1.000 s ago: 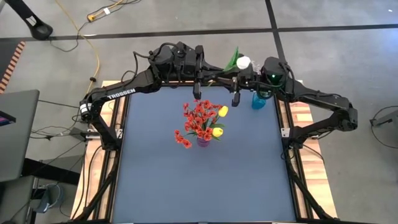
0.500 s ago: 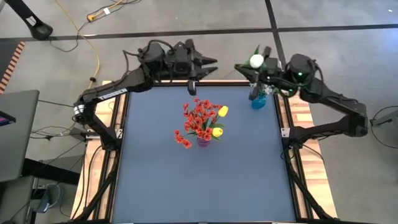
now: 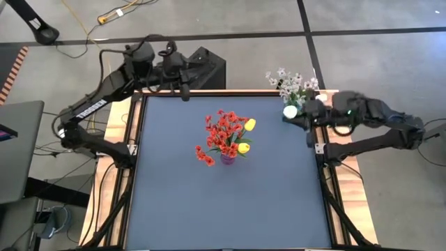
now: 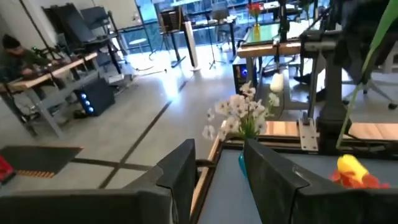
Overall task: Sort flowers into vase by color
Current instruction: Put the white flower into the blue vase
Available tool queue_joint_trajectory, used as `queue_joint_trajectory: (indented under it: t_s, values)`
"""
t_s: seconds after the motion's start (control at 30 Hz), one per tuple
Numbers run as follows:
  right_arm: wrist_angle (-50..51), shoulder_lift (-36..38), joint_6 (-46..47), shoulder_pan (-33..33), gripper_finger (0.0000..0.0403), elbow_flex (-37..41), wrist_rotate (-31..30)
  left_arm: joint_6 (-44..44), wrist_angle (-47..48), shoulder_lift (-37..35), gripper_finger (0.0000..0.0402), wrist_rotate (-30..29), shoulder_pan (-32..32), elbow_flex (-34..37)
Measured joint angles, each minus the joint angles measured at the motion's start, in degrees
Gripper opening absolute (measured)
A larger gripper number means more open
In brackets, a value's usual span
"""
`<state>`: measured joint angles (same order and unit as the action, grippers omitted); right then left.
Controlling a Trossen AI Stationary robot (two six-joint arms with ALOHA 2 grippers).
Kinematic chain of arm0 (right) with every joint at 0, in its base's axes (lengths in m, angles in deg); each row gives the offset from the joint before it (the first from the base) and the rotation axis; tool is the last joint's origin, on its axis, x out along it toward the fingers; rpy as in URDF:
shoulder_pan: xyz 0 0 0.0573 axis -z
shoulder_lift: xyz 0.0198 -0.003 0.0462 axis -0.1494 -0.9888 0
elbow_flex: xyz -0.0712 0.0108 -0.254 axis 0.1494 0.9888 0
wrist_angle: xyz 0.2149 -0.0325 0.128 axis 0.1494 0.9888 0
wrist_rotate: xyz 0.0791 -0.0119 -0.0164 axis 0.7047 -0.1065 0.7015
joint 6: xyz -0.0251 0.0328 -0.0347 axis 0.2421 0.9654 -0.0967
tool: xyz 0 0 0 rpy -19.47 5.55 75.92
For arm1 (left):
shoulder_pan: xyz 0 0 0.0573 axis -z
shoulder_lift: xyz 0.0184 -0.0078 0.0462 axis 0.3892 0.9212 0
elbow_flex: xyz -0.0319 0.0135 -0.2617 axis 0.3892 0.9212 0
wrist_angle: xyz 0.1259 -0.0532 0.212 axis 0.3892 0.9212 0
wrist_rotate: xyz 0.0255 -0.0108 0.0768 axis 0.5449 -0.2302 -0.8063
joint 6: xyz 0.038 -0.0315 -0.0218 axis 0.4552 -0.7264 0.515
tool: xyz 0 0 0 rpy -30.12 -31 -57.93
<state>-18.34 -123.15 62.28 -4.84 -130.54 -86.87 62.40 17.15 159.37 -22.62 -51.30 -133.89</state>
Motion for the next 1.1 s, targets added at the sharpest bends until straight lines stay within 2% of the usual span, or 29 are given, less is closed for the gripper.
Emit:
queue_joint_trajectory:
  t_s: [0.17, 0.37, 0.5, 0.6, 0.9, 1.1]
  values:
    - [-2.0, 5.9, 3.4, -4.9, 0.0027, 10.5, -13.7, -3.8, -12.1, -4.6, 0.0127, 0.3, -0.4, 13.3]
    - [-11.0, 11.0, 5.0, -5.6, 0.0027, 21.4, -30.3, -13.8, -31.3, -7.7, 0.0127, -0.2, -0.3, 31.8]
    - [-13.1, 10.3, 3.9, -5.5, 0.0027, 26.5, -41.3, -19.6, -37.7, -7.9, 0.0127, -1.8, -0.3, 38.5]
    - [-16.2, 8.9, 2.3, -4.4, 0.0027, 29.4, -48.5, -21.0, -39.0, -7.9, 0.0127, -3.1, -0.3, 40.0]
    - [-17.8, 5.9, 2.1, 0.7, 0.0027, 30.7, -54.0, -21.8, -40.9, -7.9, 0.0127, -3.2, -0.3, 39.9]
    - [-24.1, 5.2, 1.9, 3.9, 0.0027, 34.1, -54.0, -22.2, -40.9, -7.9, 0.0127, -3.2, -0.3, 39.9]
